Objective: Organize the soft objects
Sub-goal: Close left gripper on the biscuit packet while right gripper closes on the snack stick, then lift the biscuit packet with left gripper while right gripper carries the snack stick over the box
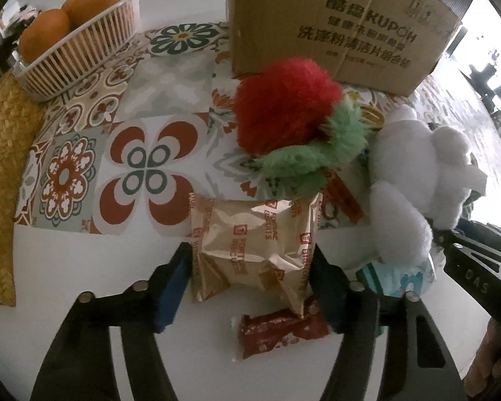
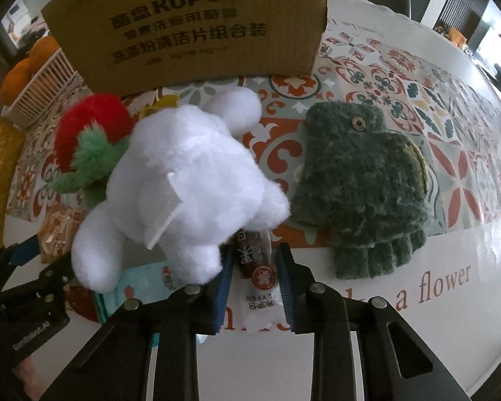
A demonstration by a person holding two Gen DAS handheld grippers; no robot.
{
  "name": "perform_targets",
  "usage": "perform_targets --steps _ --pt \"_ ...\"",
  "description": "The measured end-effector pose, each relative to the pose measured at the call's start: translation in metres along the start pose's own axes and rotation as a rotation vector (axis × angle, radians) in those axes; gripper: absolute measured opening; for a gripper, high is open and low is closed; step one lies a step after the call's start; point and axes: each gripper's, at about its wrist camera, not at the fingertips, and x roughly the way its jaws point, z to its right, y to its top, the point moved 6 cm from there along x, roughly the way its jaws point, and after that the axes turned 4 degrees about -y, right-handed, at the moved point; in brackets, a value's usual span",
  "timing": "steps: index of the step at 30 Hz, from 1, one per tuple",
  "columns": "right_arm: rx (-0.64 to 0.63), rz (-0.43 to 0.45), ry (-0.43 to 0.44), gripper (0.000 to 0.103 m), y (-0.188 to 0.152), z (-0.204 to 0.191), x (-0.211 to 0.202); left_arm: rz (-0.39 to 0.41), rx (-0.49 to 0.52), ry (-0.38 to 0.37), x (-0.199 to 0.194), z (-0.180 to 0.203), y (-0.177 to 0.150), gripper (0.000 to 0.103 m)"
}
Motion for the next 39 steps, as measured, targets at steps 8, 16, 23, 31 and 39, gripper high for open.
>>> perform_targets --steps 8,16,23,31,39 --pt "0.018 -0.027 0.057 0.023 -0.013 0.007 -0.008 0.040 0.035 0.008 -0.019 0.015 -0.002 0.059" --pt "0.036 0.005 0.083 0.022 -0.028 0.011 -0.034 0.085 0.065 -0.018 -0.044 0.029 -0.004 0.059" --pt "0.047 0.034 0.095 0.020 -0.036 0.026 -0.057 0.119 0.089 -0.029 -0.057 0.041 -0.001 0.059" --pt "0.070 -0.028 0.109 0.019 -0.053 0.024 -0.032 0.109 0.112 -0.020 -0.056 0.048 -0.010 0.059" --pt "0.045 -0.024 0.084 0.021 -0.053 0.020 -0.022 0.086 0.096 -0.007 -0.049 0.042 -0.019 0.058"
